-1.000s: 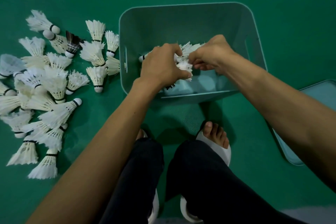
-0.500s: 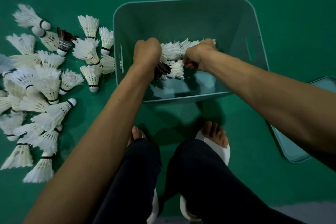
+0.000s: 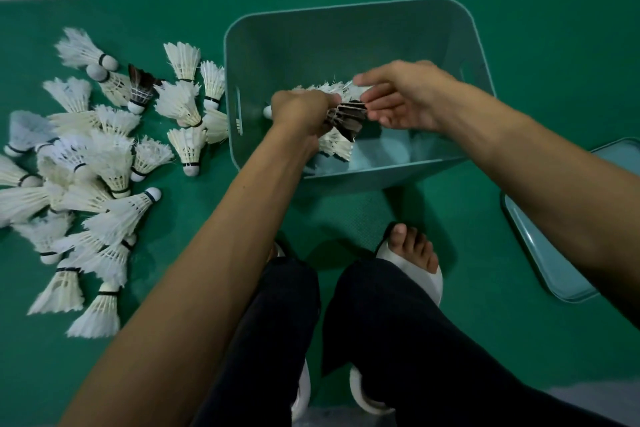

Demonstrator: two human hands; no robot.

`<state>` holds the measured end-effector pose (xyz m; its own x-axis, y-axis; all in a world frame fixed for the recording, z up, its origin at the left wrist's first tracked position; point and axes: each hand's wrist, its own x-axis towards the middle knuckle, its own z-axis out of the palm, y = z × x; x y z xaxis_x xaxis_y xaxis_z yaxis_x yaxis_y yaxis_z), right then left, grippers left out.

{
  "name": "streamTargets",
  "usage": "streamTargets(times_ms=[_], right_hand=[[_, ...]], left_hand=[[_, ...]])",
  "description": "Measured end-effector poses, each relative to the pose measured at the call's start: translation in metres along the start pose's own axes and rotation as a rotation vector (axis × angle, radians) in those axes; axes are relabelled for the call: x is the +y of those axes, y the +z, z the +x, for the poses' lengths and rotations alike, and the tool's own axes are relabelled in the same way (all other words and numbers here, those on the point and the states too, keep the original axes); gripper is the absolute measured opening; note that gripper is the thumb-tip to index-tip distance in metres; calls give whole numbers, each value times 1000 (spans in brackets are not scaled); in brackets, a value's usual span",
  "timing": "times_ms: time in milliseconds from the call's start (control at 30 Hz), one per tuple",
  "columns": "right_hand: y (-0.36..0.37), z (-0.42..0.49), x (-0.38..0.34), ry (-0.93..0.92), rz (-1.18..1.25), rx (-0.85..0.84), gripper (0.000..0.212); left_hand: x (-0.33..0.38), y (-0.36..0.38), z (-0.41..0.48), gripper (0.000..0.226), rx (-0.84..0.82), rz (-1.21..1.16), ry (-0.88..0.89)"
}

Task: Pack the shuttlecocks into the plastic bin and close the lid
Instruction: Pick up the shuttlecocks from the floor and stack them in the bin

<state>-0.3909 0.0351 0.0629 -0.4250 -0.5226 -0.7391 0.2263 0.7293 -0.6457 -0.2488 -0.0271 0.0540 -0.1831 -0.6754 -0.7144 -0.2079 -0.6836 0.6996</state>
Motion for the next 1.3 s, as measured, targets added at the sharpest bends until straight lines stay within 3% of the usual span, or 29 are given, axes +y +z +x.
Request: streamTargets(times_ms=[67,167,233,333,400,467,567,667,800,867,933,1033,1200,1300], right_hand=[[-2,-4,2,20,-51,-12,14],[-5,-5,4,91,-46,-27,16],[-7,-5,2,116,-22,-20,18],[-15,2,0,86,-64,118,20],[-25,15,4,-30,-354,367,29],[-25,22,8,-126,-670,557,28],[-10,29,16,-109,-706,498,18],[13,37,20,18,-583,378,16],[27,55,19,124,-307,294,20],[27,62,16,82,-262,356,24],[26,70,17,44,-281,404,28],[28,75,22,-2,-372,425,29],[26,72,25,-72,-548,411,27],[25,56,12,-145,-644,425,19]], left_hand=[[-3,3,-4,40,-21,-2,5],[-7,5,-6,36,-47,35,12],[-8,4,-2,19,-71,134,42],[-7,-3,6,19,-36,558,236],[-3,-11,10,18,70,1010,393],[3,-18,16,39,101,1357,357],[13,-17,17,62,-99,1583,161],[19,-11,20,43,-320,1627,89],[19,-12,29,10,-403,1571,62],[18,-13,33,16,-423,1511,12],[16,-12,31,10,-434,1446,-17],[11,-10,31,29,-452,1407,-25],[12,-11,37,13,-367,1321,-17],[17,-22,38,14,-306,1191,32]])
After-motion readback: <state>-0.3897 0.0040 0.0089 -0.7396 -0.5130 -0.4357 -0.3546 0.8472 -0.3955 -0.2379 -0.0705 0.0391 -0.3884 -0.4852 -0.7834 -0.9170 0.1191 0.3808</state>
